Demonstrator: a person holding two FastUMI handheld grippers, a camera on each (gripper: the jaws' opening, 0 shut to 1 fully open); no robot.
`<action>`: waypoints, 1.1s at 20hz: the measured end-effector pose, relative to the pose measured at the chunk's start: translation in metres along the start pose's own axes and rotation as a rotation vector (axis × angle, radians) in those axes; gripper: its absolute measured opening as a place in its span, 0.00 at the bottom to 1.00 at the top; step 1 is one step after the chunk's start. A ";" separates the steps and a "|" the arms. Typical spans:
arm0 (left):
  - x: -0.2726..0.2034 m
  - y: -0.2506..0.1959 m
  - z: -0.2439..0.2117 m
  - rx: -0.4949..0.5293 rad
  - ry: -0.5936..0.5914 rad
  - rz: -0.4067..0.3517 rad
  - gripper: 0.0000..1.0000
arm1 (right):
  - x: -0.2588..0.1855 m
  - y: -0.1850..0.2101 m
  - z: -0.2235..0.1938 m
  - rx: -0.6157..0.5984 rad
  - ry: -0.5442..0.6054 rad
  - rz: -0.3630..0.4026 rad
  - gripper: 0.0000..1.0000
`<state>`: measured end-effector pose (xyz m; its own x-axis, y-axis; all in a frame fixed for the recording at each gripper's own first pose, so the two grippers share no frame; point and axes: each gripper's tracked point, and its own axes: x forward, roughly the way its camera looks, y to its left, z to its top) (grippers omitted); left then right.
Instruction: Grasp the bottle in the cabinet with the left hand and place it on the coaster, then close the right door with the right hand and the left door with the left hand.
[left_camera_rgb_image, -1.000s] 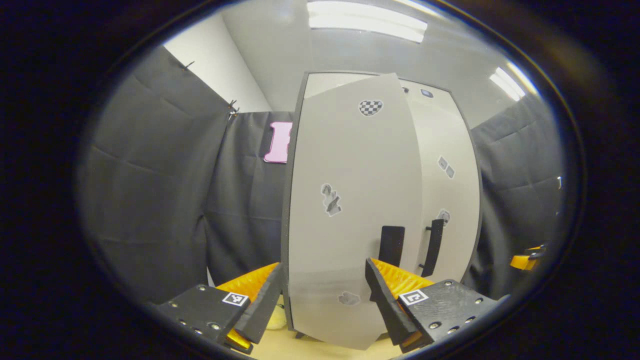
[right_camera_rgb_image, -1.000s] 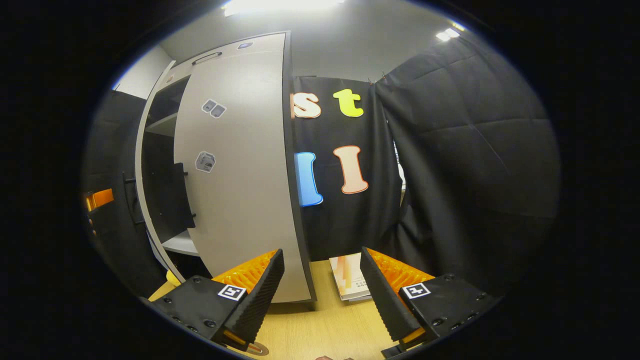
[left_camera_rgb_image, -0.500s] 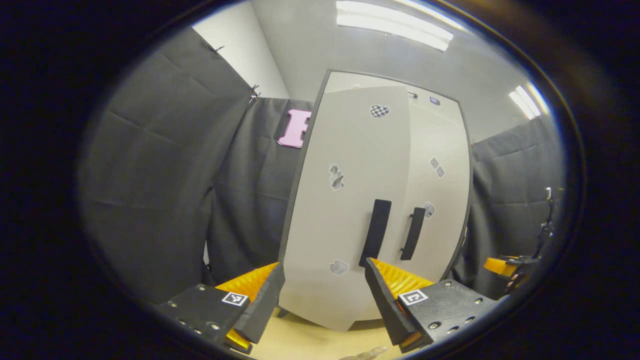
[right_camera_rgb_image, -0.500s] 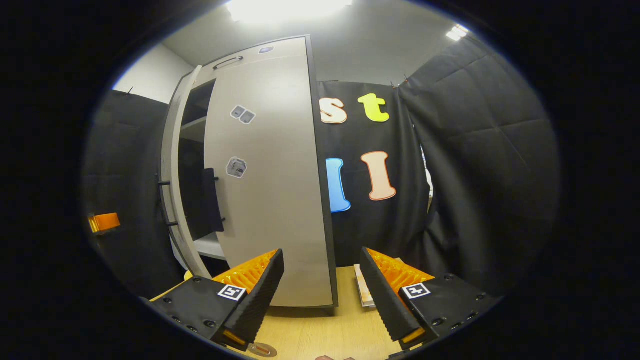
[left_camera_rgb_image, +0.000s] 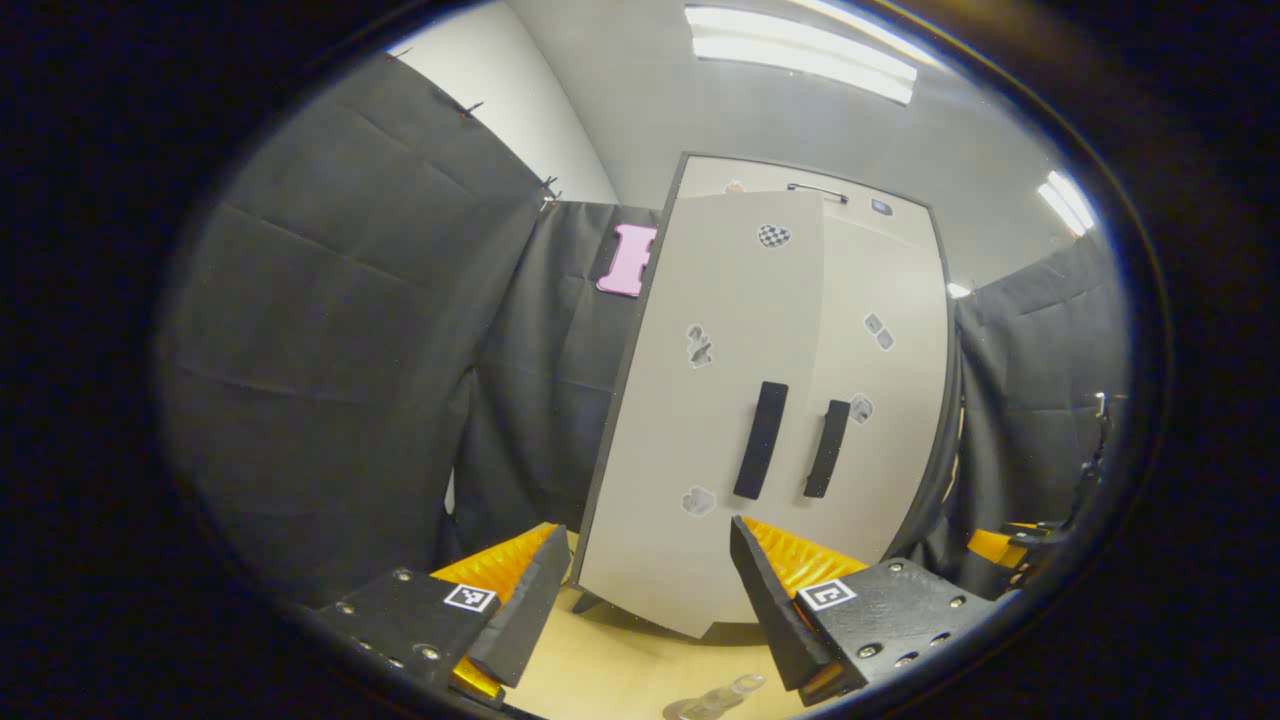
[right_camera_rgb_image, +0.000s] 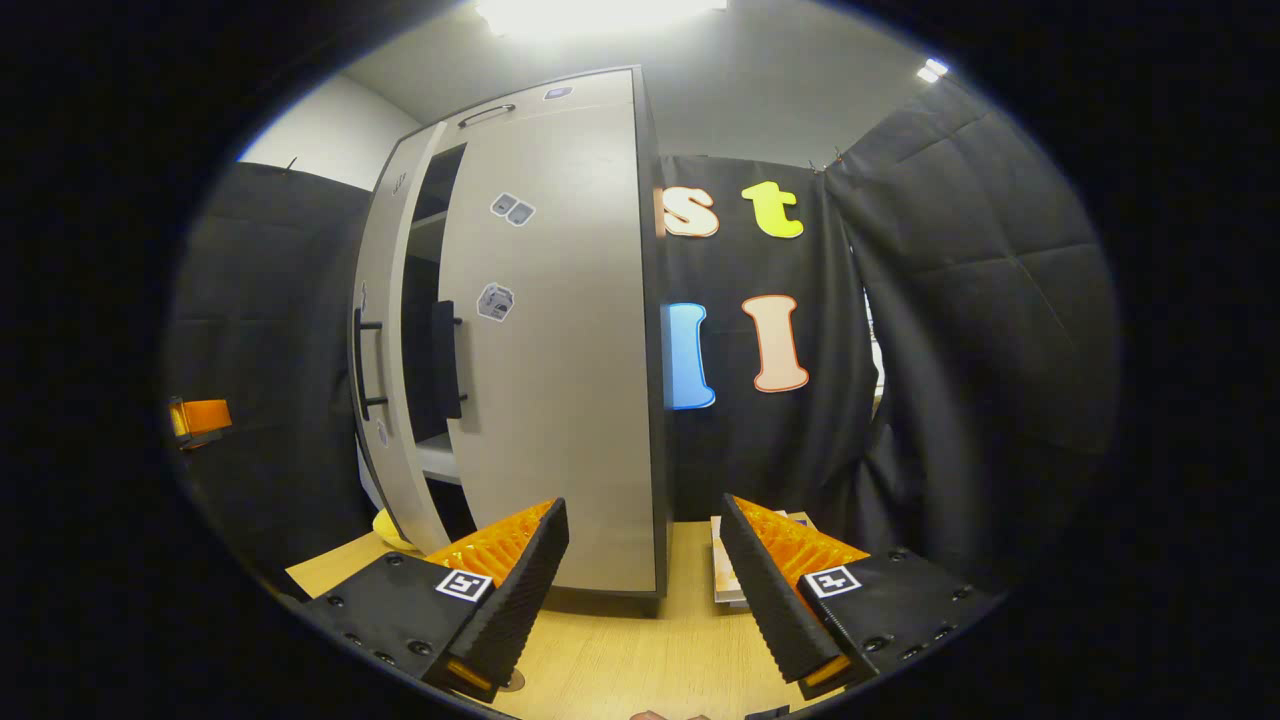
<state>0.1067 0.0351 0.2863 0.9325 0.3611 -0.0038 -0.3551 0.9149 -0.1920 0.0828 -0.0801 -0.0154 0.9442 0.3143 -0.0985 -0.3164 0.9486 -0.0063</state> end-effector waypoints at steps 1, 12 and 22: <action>-0.005 0.001 -0.001 0.002 -0.002 0.008 0.93 | -0.003 0.001 -0.005 -0.004 0.007 0.010 0.97; 0.002 -0.020 -0.006 0.077 0.049 -0.059 0.99 | -0.018 0.011 -0.044 0.047 0.106 0.004 0.97; 0.078 0.008 -0.002 0.115 0.063 -0.150 0.99 | 0.030 0.049 -0.010 0.028 0.097 -0.075 0.97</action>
<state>0.1770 0.0701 0.2821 0.9765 0.2108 -0.0452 -0.2139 0.9734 -0.0821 0.0945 -0.0242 -0.0285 0.9514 0.2391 -0.1942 -0.2418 0.9703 0.0102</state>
